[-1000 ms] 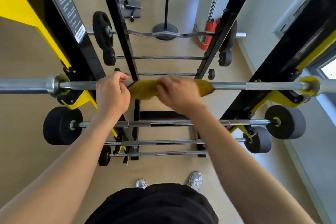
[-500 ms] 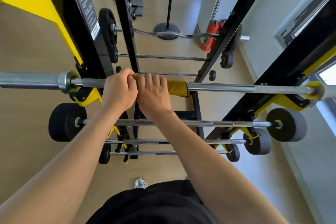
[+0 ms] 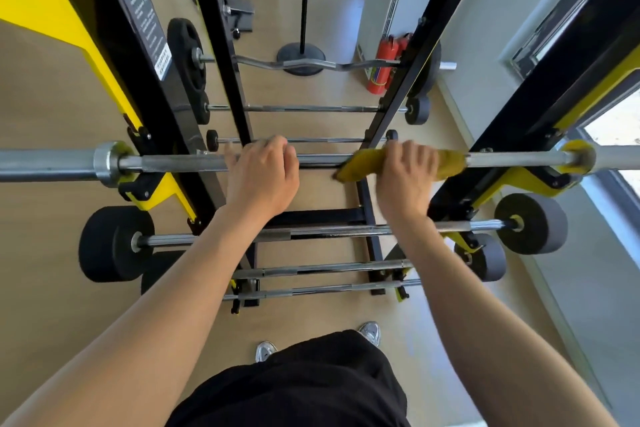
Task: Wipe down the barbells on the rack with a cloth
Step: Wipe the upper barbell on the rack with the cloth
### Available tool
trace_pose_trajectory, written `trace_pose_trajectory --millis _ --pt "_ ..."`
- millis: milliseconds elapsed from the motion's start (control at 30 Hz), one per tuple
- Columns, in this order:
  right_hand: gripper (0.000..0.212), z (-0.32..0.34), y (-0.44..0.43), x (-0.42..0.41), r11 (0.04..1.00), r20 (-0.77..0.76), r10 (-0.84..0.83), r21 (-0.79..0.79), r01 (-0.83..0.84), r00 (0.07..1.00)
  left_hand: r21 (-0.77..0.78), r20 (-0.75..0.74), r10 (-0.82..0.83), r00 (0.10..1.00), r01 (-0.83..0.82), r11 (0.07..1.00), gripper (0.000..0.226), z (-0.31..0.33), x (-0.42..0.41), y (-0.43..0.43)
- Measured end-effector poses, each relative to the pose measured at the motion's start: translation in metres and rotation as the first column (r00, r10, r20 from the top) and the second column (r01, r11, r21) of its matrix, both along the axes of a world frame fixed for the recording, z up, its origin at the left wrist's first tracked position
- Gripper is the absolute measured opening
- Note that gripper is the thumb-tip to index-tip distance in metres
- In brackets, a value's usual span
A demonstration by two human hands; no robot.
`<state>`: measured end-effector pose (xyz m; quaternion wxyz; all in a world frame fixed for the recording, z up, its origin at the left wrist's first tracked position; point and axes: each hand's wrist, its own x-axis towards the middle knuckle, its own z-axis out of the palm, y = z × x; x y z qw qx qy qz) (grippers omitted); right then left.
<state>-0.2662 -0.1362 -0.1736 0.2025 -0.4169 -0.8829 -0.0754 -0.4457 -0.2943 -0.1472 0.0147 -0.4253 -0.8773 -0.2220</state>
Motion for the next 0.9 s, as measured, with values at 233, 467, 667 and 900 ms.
trace_pose_trajectory --millis 233,467,667,900 --pt "0.053 0.008 -0.066 -0.087 0.897 -0.032 0.429 -0.104 -0.43 0.903 0.357 0.133 -0.124 0.983 0.069 0.932 0.044 0.018 0.03 0.031" --pt "0.053 0.021 0.059 0.038 0.884 0.16 0.465 -0.027 -0.467 0.871 0.234 0.108 -0.195 0.975 0.166 0.958 0.04 0.0 0.045 0.061" --pt "0.049 0.02 0.16 0.165 0.981 0.129 0.19 0.018 -0.194 0.973 0.13 -0.006 -0.273 0.962 0.272 0.953 0.024 -0.01 0.082 0.088" --pt "0.04 0.019 0.153 0.149 0.991 0.178 0.129 -0.04 -0.124 0.975 0.195 -0.02 -0.318 0.948 0.315 0.929 0.028 0.007 0.132 0.134"
